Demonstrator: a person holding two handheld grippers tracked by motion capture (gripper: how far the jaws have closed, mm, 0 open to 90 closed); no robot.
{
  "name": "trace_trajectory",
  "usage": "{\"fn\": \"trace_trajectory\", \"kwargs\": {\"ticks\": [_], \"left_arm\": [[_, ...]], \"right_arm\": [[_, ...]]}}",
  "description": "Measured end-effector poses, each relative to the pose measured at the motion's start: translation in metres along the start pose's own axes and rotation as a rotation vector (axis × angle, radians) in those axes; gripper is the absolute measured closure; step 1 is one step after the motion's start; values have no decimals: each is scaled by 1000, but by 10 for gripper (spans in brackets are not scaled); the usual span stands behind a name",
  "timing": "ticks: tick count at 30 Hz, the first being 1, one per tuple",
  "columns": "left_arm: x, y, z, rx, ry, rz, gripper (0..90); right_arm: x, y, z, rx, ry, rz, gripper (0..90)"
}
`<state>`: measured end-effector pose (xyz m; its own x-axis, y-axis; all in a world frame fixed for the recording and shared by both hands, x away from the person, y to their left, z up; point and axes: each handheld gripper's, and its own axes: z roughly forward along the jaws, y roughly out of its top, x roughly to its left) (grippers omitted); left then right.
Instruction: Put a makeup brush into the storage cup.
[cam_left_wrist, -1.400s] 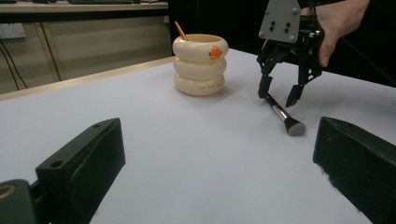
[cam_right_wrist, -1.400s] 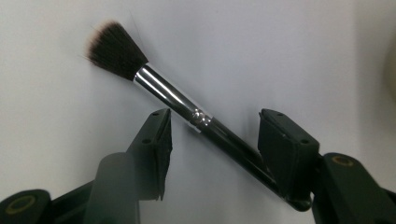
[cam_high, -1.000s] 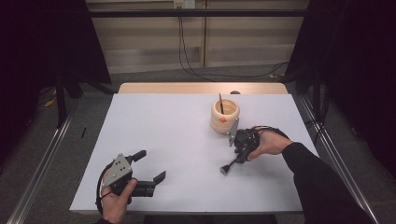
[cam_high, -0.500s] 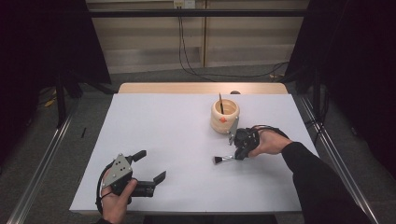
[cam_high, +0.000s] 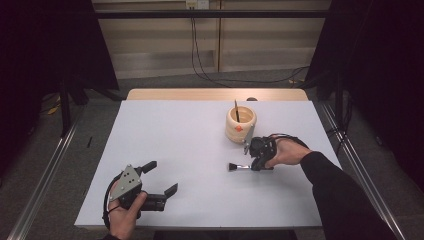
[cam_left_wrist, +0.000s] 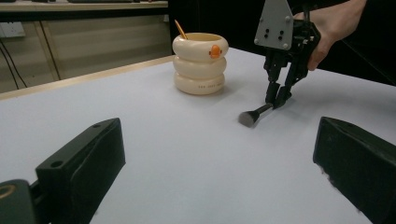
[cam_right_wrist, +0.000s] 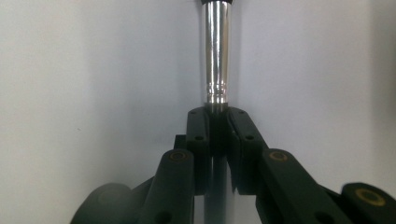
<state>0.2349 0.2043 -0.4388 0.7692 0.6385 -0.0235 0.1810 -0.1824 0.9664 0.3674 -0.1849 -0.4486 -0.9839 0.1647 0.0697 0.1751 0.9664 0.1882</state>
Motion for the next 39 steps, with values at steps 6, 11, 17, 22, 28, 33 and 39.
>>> {"fn": "trace_trajectory", "kwargs": {"ticks": [6, 11, 17, 22, 28, 33, 39], "left_arm": [[1, 0, 0, -3, -4, -5, 21], [1, 0, 0, -4, -3, -5, 21], [1, -1, 0, -3, -2, -7, 21], [2, -1, -1, -1, 4, -4, 21], [2, 0, -1, -2, 7, -5, 21], [2, 0, -1, -5, 6, -8, 21], [2, 0, -1, 2, 6, 1, 21]], "right_arm": [[-2, -2, 0, -18, -1, -5, 803], [0, -2, -1, -13, 7, 52, 803], [0, -5, -2, -34, 1, 66, 803], [1, -10, -5, -56, -2, 104, 803], [0, -15, -6, -58, -11, 109, 803], [4, -17, -9, -65, -28, 141, 802], [7, -25, -16, -124, -45, 170, 802]]}}
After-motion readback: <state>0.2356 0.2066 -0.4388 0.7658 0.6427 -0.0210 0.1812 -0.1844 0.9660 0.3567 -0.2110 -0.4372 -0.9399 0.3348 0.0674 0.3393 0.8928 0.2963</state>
